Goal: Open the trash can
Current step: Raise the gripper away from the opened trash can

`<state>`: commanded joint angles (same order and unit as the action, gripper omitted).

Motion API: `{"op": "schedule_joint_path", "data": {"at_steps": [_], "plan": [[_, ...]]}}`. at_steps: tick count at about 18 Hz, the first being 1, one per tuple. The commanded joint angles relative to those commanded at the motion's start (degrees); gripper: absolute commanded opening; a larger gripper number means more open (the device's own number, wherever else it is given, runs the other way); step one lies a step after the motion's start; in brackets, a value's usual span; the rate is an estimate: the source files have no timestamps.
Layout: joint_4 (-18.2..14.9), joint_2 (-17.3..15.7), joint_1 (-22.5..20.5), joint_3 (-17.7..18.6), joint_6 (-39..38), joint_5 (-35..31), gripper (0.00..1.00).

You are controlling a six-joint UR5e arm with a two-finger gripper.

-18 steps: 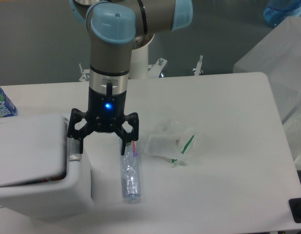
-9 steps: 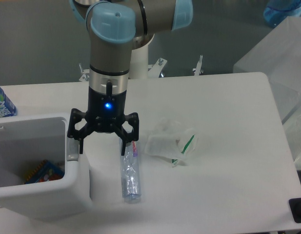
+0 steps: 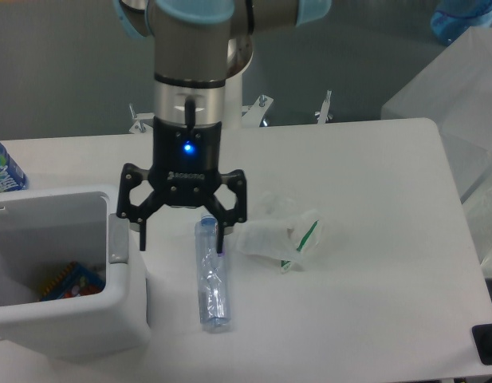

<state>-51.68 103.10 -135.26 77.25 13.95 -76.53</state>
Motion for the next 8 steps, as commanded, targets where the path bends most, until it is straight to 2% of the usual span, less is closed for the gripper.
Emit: {"op": "schedule_joint_path", "data": {"at_steps": [4, 8], "plan": [[-0.97, 0.35, -0.8, 1.66, 10.02, -9.75, 1.0], [-1.05, 1.57, -1.76, 3.43, 16.54, -12.32, 1.0]]}}
